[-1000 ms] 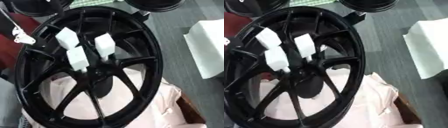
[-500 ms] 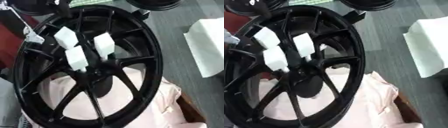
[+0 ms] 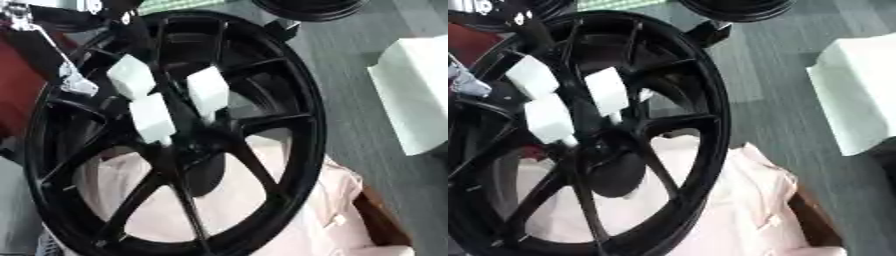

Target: Pull the pin out of the wheel hub.

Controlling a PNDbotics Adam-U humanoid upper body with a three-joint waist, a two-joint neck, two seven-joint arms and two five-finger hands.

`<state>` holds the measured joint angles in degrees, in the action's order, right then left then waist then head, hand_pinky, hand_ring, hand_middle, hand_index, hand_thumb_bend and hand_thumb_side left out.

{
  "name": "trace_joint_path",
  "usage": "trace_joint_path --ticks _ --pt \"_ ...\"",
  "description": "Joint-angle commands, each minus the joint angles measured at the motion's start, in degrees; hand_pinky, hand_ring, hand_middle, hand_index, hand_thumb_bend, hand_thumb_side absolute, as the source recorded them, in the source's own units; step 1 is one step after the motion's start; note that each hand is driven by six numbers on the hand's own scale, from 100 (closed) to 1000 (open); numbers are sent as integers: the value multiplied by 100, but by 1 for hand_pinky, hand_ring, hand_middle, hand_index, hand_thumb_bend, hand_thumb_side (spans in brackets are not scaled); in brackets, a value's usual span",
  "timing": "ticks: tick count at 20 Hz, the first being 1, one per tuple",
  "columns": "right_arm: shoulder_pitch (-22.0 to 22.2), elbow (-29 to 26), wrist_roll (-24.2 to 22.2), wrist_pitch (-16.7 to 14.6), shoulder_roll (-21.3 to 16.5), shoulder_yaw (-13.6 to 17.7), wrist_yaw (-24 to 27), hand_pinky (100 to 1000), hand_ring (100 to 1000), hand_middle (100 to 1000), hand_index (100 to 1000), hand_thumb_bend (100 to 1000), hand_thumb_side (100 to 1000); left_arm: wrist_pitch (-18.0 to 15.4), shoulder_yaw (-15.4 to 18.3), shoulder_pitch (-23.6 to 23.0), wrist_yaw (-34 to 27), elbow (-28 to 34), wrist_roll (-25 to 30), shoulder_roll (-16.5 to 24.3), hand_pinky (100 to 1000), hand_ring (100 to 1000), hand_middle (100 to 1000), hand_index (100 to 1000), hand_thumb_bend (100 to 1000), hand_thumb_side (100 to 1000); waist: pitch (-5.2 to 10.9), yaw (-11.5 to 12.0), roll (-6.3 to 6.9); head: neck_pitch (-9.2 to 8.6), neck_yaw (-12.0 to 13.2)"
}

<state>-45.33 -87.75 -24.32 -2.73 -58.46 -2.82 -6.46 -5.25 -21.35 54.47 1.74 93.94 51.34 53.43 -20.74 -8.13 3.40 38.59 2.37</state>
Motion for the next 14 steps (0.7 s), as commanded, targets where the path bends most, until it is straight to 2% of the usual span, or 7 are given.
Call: trace_joint_path --ticks 1,14 --pt "-96 -4 56 -12 -130 106 27 835 757 671 725 100 486 -54 19 102 -36 4 59 91 831 824 792 845 387 158 97 -18 -16 -98 -42" --pt "-199 73 465 -57 -158 355 89 833 751 665 722 100 494 -179 -77 90 49 -14 62 91 832 822 780 830 329 116 89 -67 13 -88 -71"
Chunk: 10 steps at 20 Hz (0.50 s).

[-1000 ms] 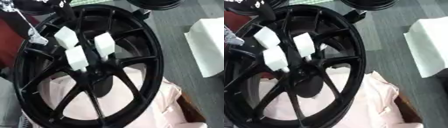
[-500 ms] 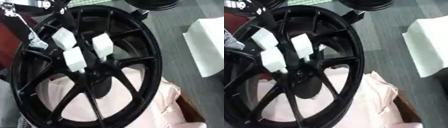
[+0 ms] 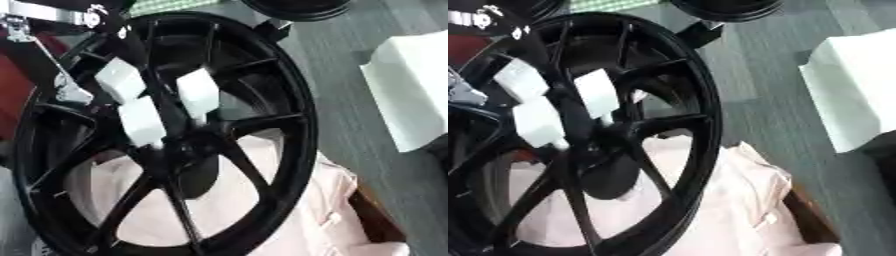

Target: Pull the pin out of the wheel hub.

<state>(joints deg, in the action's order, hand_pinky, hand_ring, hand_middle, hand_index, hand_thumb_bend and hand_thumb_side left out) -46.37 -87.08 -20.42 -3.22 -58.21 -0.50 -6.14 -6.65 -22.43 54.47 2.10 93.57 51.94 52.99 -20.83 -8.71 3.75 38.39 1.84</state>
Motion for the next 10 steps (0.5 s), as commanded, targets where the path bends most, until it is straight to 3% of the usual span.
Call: trace_joint_path --ticks 1,5,10 --pt "-93 11 84 -14 -183 126 57 833 750 665 722 100 495 -49 29 86 29 31 3 142 832 822 774 821 318 103 98 -11 -22 -68 -19" --pt "-80 30 111 -26 -172 135 60 833 749 664 722 100 498 -80 29 84 102 46 3 140 827 801 731 789 266 100 99 -10 -17 -70 -18" --pt "-67 47 133 -38 -156 140 64 834 749 663 721 100 498 -118 -39 58 245 24 3 147 825 788 711 773 262 100 94 -18 -18 -80 2"
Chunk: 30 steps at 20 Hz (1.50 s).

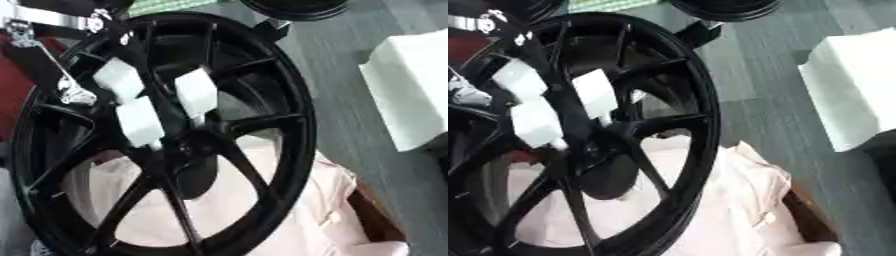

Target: Pull the pin out of the wheel hub.

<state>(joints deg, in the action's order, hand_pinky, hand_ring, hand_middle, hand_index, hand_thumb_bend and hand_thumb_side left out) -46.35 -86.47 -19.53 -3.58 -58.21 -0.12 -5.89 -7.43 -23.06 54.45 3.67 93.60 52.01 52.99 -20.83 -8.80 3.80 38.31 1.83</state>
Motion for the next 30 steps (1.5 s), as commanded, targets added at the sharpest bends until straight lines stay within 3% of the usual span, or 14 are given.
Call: trace_joint_path --ticks 1,4,9,10,13,17,20,30 --pt "-65 -13 47 -5 -155 104 40 833 749 663 721 100 498 -47 13 57 119 15 -4 146 825 791 726 785 270 100 94 -10 -25 -73 7" --pt "-52 -6 54 -11 -154 111 51 833 748 662 720 100 499 -50 -2 56 184 -8 -4 137 826 796 742 799 276 100 91 -6 -34 -72 17" --pt "-35 11 73 -20 -138 119 64 834 747 662 720 100 501 -69 -21 54 302 -28 -4 128 821 783 695 765 230 100 91 12 -39 -67 23" --pt "-33 16 80 -21 -135 120 64 834 748 662 721 100 500 -73 -18 56 304 -28 -4 124 818 760 633 718 207 100 92 16 -40 -67 23" --pt "-32 23 100 -27 -128 122 59 834 747 662 721 100 500 -71 -17 56 307 -35 -4 119 806 721 563 653 169 100 95 19 -42 -66 29" --pt "-24 34 116 -32 -127 128 58 834 747 662 721 100 499 -40 27 83 297 -61 -4 95 738 603 400 459 100 100 103 20 -51 -56 30" --pt "-11 46 135 -34 -124 137 61 834 747 661 720 100 499 56 192 148 223 -99 -4 56 714 570 356 353 100 100 111 34 -54 -54 21" --pt "39 85 200 -54 -152 176 85 834 746 661 720 100 497 356 1009 441 -292 -140 -685 -19 697 538 312 290 100 100 132 99 -77 4 -15"
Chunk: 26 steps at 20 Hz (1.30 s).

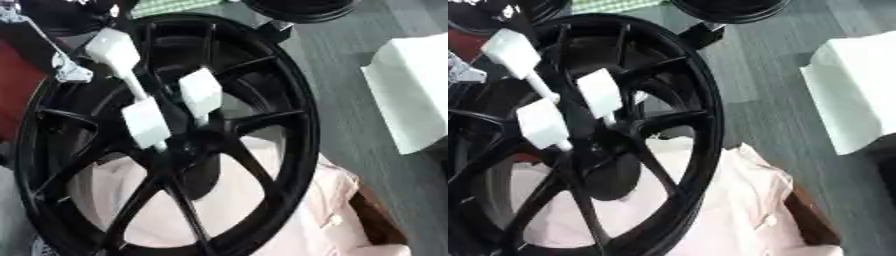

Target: Pull the pin out of the wheel hub.

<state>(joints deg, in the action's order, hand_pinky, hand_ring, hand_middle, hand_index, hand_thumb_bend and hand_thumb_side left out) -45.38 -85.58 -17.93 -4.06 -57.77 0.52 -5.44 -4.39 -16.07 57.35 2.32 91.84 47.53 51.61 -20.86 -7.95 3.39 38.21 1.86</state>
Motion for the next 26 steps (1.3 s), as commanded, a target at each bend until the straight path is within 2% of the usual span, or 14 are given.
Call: trace_joint_path --ticks 1,4,8,13,20,26 --pt "-43 2 47 -7 -209 119 42 834 746 661 720 100 497 77 453 163 -206 21 -401 169 696 537 311 289 100 100 138 37 -39 30 -26" --pt "22 14 74 -10 -264 151 42 834 746 660 720 100 495 150 890 60 -351 -111 -1000 455 696 535 310 287 100 100 147 114 -30 83 -61" --pt "138 36 129 -12 -347 212 50 833 745 660 719 100 495 210 1510 -341 -554 -543 -1803 1048 698 536 315 295 100 101 161 225 -20 128 -123" --pt "220 45 182 -28 -427 273 67 833 745 659 719 100 492 181 2154 -850 -675 -1296 -2410 1555 703 539 323 306 100 111 197 330 -40 190 -187" --pt "253 56 213 -38 -446 304 82 833 743 659 718 100 490 104 2690 -1472 -740 -2619 -2901 1867 703 540 330 315 100 139 222 379 -76 143 -198" --pt "289 58 266 -50 -475 357 105 833 742 658 718 100 491 -57 3069 -2326 -704 -3549 -3525 2069 704 547 349 340 100 125 204 424 -85 104 -234"
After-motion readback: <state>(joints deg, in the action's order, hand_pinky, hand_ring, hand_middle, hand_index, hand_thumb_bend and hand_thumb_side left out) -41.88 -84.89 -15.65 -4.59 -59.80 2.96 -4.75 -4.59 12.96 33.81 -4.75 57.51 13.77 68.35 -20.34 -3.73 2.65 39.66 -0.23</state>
